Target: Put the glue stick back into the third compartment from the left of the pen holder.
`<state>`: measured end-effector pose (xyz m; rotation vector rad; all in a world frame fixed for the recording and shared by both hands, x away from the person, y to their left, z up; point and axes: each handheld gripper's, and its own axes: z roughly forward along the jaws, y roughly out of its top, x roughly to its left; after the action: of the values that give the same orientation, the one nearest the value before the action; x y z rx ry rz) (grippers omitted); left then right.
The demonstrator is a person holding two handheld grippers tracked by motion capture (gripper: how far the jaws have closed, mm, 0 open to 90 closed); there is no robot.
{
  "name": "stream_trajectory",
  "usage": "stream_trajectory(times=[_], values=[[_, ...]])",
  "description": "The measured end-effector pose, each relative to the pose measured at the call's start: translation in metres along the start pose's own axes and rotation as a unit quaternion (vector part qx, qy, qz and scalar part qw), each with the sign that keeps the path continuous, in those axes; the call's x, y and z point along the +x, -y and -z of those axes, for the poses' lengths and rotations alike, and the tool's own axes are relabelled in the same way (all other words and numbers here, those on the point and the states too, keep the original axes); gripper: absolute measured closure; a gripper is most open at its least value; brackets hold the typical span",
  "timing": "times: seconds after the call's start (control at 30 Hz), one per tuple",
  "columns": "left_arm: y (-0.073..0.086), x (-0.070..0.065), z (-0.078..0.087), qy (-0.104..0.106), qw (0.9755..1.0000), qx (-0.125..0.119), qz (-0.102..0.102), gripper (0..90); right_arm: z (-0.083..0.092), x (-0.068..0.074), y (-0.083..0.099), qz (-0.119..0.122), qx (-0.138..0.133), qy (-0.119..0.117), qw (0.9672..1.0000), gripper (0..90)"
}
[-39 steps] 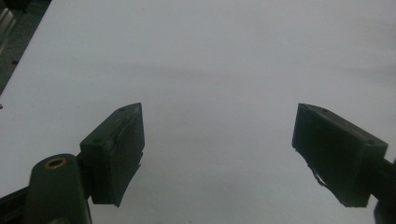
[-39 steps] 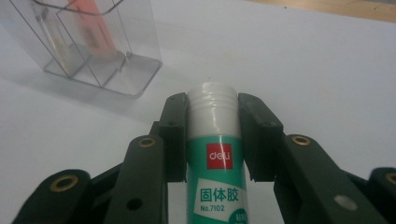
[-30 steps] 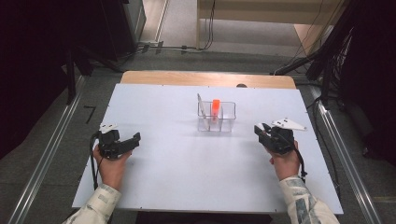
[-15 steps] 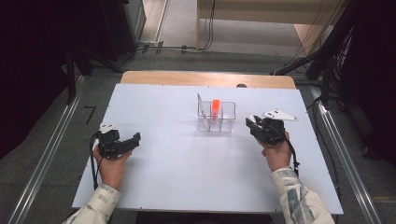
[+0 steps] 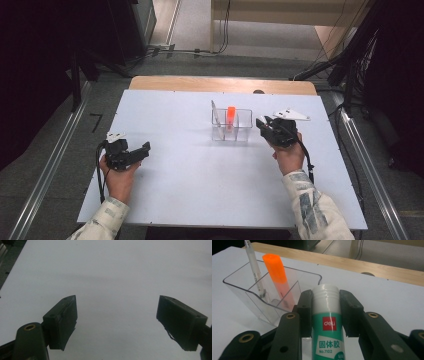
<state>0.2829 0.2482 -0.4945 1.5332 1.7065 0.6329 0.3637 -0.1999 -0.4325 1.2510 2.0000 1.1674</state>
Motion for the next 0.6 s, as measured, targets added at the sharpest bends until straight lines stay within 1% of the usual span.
stream_trajectory(times=[0.27,0.43,0.6], values=[[0.0,0.0,0.0,0.0,1.0,0.0,0.0,17.7,-0.006,0.007,-0.011,0.0,-0.007,-0.005,1.0,62.9],[0.0,0.001,0.0,0.001,1.0,-0.002,0.001,17.7,-0.012,0.012,-0.019,0.0,-0.011,-0.004,0.9999,62.9],[0.0,0.001,0.0,0.001,1.0,-0.003,0.002,17.7,-0.018,0.014,-0.025,-0.004,-0.013,-0.004,0.9999,62.9]])
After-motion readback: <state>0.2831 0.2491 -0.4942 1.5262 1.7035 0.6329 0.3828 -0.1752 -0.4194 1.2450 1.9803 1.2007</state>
